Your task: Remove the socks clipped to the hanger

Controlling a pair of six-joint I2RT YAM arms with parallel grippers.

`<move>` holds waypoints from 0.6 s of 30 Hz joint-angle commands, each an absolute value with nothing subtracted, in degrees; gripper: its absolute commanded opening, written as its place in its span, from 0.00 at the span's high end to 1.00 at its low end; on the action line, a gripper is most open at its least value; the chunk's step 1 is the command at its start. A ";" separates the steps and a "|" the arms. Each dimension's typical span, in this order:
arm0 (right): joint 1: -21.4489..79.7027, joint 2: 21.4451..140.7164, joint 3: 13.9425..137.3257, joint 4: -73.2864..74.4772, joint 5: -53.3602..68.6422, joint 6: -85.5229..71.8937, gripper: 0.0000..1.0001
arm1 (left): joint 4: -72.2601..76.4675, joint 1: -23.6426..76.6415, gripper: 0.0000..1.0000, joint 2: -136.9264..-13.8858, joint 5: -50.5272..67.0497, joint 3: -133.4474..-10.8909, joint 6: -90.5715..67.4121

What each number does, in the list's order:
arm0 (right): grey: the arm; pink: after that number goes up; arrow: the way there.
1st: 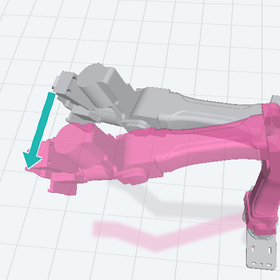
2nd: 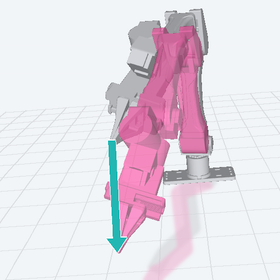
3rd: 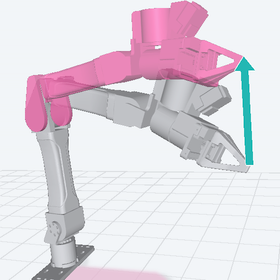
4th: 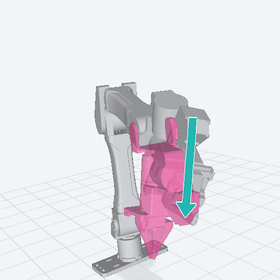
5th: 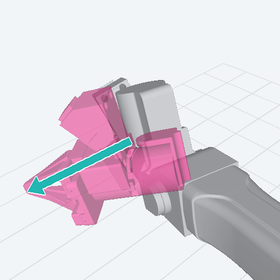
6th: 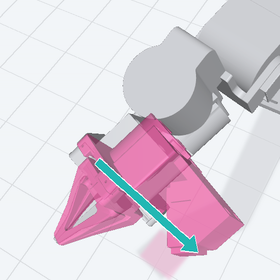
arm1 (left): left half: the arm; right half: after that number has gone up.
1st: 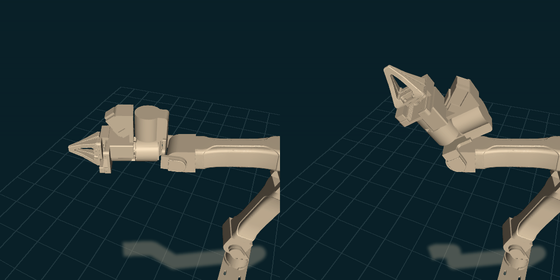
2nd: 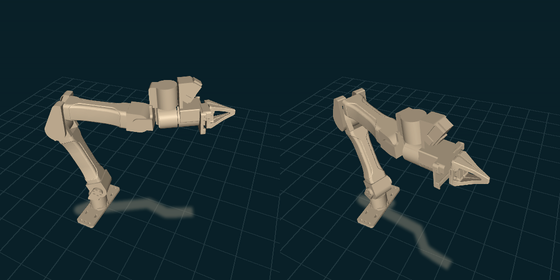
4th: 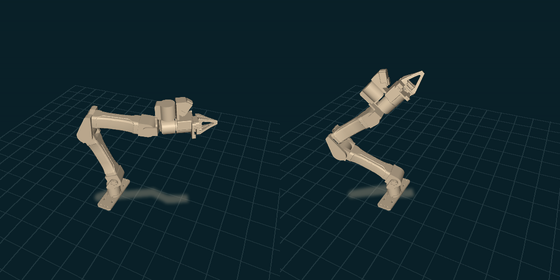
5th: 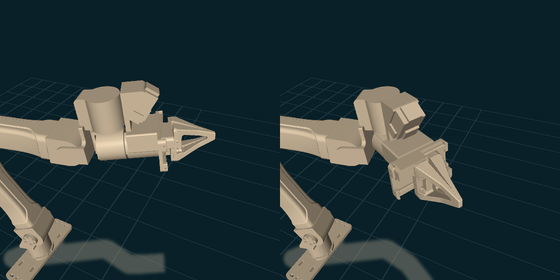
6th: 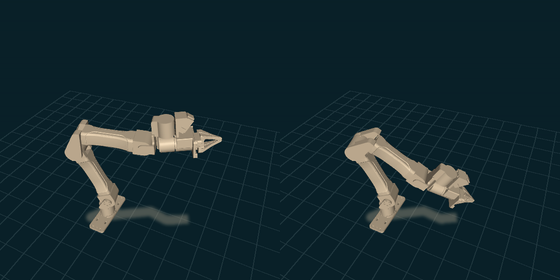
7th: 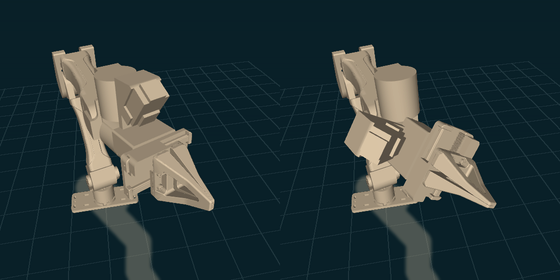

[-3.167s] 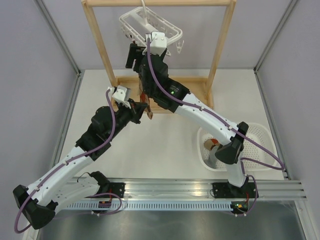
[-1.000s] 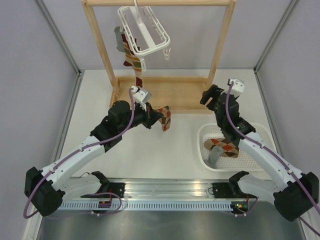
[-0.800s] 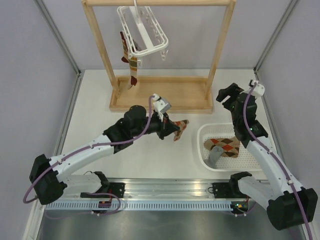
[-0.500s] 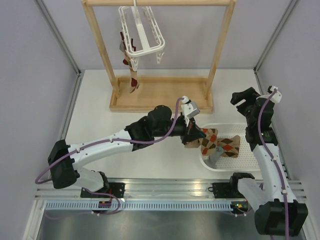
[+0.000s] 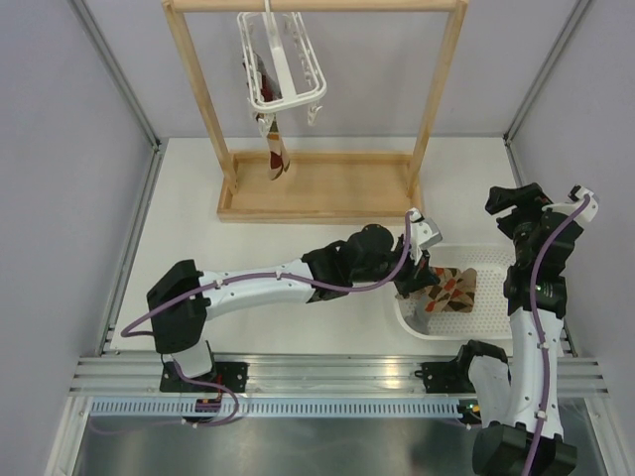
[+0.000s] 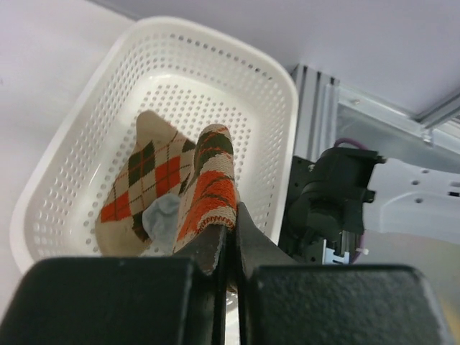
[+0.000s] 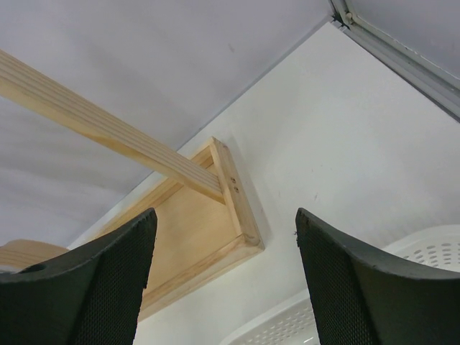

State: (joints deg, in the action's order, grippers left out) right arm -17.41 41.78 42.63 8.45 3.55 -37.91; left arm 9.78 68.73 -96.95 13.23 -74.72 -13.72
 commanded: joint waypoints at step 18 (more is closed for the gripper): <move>-20.48 41.48 41.84 9.49 10.45 -36.21 0.18 | 6.68 71.37 0.00 -96.60 0.10 -77.08 -10.99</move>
State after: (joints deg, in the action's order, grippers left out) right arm -19.99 42.04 42.44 9.26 8.36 -37.28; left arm 6.31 70.50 -98.76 3.33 -75.59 -13.26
